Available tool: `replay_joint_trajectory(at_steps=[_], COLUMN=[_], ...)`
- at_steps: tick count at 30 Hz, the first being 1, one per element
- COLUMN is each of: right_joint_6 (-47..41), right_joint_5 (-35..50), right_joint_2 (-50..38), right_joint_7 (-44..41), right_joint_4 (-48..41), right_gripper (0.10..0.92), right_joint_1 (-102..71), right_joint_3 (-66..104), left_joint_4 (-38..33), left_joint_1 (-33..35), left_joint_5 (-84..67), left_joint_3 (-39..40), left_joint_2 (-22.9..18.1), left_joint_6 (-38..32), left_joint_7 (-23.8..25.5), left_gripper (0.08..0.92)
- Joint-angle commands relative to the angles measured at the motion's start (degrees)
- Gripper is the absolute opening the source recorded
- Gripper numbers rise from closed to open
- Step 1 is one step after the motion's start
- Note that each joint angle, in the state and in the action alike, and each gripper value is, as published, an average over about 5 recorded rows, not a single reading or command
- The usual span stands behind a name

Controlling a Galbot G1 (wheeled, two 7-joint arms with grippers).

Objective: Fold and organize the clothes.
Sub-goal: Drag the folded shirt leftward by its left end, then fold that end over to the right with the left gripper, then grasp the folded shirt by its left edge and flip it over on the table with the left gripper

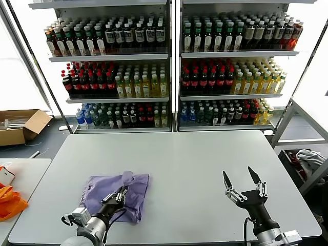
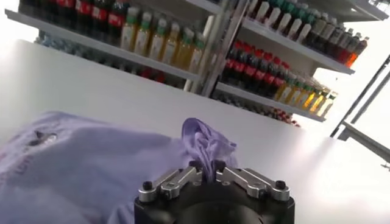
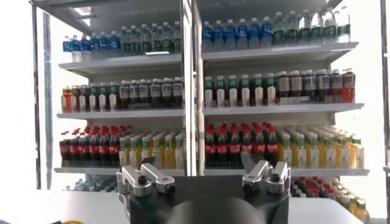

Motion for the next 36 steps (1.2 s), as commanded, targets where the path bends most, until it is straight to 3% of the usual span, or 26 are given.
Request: replay_joint_trajectory(at_steps=[1, 5, 8, 12, 15, 18, 22, 27, 36], right_joint_6=[0.0, 0.0, 0.1, 0.2, 0.4, 0.3, 0.1, -0.1, -0.2], right_joint_5=[0.3, 0.6, 1.0, 1.1, 0.9, 0.5, -0.5, -0.9, -0.9], right_joint_2=[0.0, -0.1, 0.0, 0.0, 0.0, 0.0, 0.0, 0.1, 0.5], right_joint_7=[0.1, 0.0, 0.0, -0.1, -0.1, -0.1, 0.1, 0.2, 0.1], right_joint_4=[0.0, -0.2, -0.4, -0.8, -0.9, -0.8, -0.6, -0.4, -0.3], right_gripper=[0.823, 0.823, 0.823, 0.823, 0.823, 0.823, 0.823, 0.823, 0.823], right_joint_1=[0.0, 0.1, 0.1, 0.1, 0.0, 0.2, 0.8, 0.9, 0.7], right_joint_3=[0.1, 0.2, 0.3, -0.1, -0.5, -1.0, -1.5, -1.7, -1.3], left_joint_4=[-4.2, -13.4, -17.8, -13.5, -5.9, 0.6, 3.6, 5.6, 8.6], left_joint_1=[2.1, 4.7, 5.7, 4.7, 3.2, 2.7, 3.2, 2.7, 0.7], left_joint_5=[0.4, -3.9, -9.2, -12.1, -10.8, -6.6, -2.1, 1.0, 3.2], left_joint_3=[3.2, -3.4, -13.1, -27.3, -31.8, -30.7, -26.4, -20.4, -15.7], left_joint_2=[-1.3, 0.9, 3.3, 7.6, 10.1, 10.4, 7.8, 4.1, 2.1], left_joint_6=[2.3, 4.0, 6.3, 8.5, 8.8, 8.3, 7.9, 8.2, 7.8], left_joint_7=[2.2, 1.9, 2.2, 3.7, 4.1, 4.5, 5.3, 5.6, 5.3], left_gripper=[0.233, 0.346, 0.433, 0.545, 0.632, 0.719, 0.806, 0.822, 0.814])
